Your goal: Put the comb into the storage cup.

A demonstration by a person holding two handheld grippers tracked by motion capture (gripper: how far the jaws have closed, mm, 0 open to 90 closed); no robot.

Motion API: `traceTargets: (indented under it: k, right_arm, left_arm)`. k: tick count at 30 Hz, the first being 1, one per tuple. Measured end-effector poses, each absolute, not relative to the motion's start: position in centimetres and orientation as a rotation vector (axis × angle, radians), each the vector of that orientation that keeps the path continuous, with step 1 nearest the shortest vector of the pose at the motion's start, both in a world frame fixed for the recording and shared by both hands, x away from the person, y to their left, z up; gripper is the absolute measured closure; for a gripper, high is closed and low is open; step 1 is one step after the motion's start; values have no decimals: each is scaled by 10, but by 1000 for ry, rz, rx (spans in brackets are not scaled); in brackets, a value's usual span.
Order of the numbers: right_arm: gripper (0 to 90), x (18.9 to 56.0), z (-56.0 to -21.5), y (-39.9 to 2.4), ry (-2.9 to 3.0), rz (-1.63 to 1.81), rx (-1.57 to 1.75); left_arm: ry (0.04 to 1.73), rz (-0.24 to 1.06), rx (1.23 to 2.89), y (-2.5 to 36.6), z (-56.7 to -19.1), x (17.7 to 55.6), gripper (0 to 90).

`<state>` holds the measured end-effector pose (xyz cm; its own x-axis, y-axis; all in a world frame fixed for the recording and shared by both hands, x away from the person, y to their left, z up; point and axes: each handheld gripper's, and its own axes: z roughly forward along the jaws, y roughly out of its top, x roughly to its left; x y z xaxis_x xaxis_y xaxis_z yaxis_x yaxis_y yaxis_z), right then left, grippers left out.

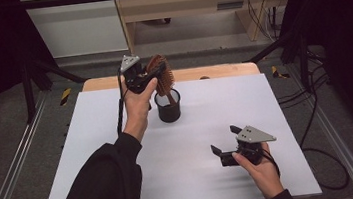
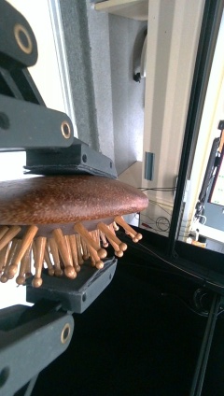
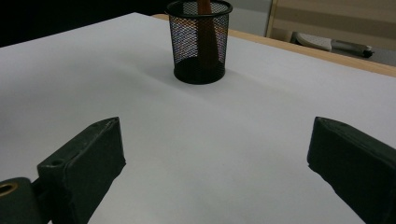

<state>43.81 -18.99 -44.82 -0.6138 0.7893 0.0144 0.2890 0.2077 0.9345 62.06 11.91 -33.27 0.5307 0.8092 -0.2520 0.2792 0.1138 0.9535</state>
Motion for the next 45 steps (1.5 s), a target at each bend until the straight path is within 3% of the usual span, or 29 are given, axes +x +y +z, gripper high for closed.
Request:
traceTargets:
  k: [30,45]
  right_arm:
    - [40,439,-450,-187,2034,1404,995]
    - [40,439,-451,-186,2043,1406,996]
  left_arm:
    - [1016,491,1457,123,-343,624,504]
    - [1029,531,1483,136,-349,634,449]
